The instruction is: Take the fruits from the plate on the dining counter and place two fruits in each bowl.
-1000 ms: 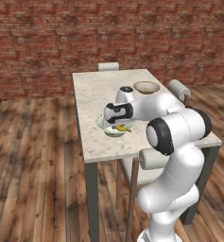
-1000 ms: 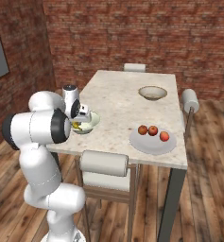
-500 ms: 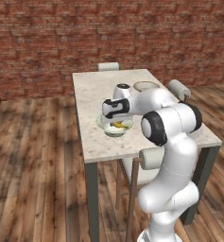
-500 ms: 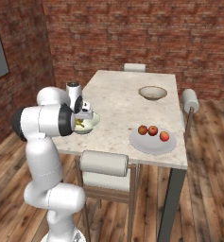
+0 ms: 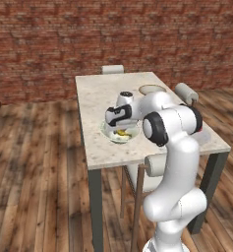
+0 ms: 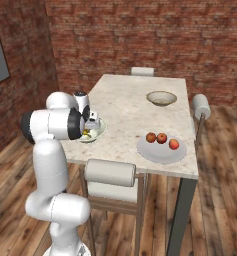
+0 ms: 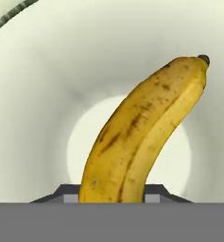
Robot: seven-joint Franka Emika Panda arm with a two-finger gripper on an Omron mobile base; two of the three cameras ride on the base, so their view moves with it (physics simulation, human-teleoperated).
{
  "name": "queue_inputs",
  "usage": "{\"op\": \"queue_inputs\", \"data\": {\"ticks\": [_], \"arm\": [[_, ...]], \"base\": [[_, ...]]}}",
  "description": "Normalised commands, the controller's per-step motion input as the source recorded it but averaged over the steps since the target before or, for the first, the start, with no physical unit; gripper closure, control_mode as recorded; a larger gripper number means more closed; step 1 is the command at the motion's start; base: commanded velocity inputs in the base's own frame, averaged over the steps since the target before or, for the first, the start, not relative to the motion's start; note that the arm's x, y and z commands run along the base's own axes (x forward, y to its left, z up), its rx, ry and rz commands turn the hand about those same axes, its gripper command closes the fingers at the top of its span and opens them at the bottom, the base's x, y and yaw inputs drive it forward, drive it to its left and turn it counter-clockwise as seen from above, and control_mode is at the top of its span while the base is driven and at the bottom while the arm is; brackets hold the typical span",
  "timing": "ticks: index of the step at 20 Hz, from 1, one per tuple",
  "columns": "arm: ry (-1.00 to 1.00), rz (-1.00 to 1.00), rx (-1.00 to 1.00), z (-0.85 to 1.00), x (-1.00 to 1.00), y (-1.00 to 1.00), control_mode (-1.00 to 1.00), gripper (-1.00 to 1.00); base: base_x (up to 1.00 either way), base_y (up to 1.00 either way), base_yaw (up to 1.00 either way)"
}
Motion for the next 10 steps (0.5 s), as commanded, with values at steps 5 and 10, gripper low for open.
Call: {"op": "queue_inputs", "data": {"ticks": [5,10], "arm": [[0.0,0.0,0.0,-0.07,0.1,0.0,-1.0,1.0],[0.0,0.0,0.0,0.0,0.01,0.0,-1.0,-1.0]], "base": [[0.0,0.0,0.0],[0.0,0.0,0.0]]}}
